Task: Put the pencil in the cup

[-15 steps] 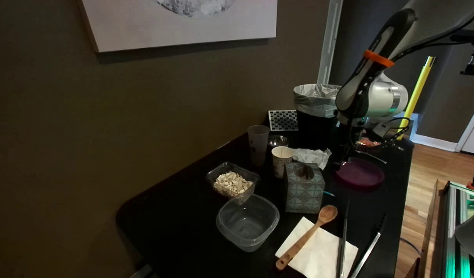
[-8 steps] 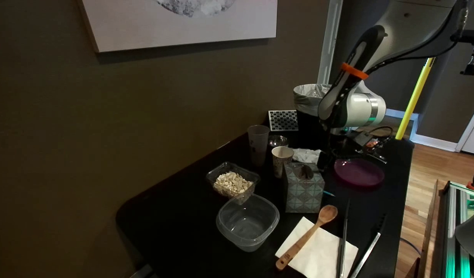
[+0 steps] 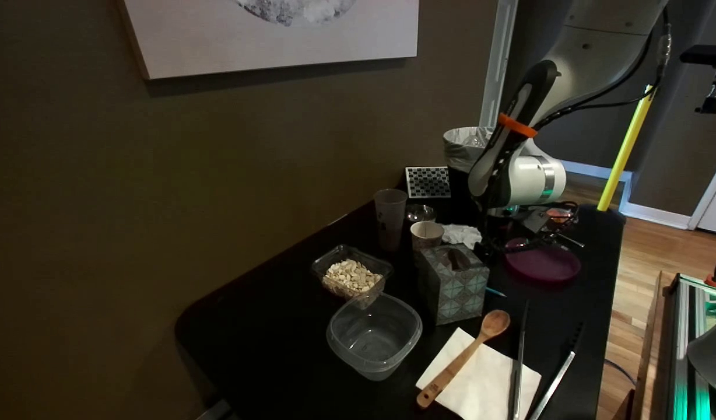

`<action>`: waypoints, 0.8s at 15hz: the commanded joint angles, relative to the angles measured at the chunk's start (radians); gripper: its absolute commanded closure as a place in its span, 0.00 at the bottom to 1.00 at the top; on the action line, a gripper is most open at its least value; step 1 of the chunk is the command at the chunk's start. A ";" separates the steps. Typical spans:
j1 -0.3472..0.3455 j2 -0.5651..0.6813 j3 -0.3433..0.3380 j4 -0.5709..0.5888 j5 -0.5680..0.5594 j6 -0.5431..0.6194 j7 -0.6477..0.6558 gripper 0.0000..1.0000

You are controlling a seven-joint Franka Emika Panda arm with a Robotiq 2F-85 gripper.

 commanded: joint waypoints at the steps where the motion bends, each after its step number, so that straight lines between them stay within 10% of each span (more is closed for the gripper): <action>1: -0.005 0.045 0.008 0.026 -0.003 0.013 -0.017 0.10; 7: 0.002 0.062 0.000 0.036 -0.009 0.009 -0.014 0.63; 8: 0.002 0.062 0.000 0.036 -0.009 0.008 -0.013 0.23; 12: 0.000 0.062 0.005 0.037 -0.007 0.005 -0.017 0.15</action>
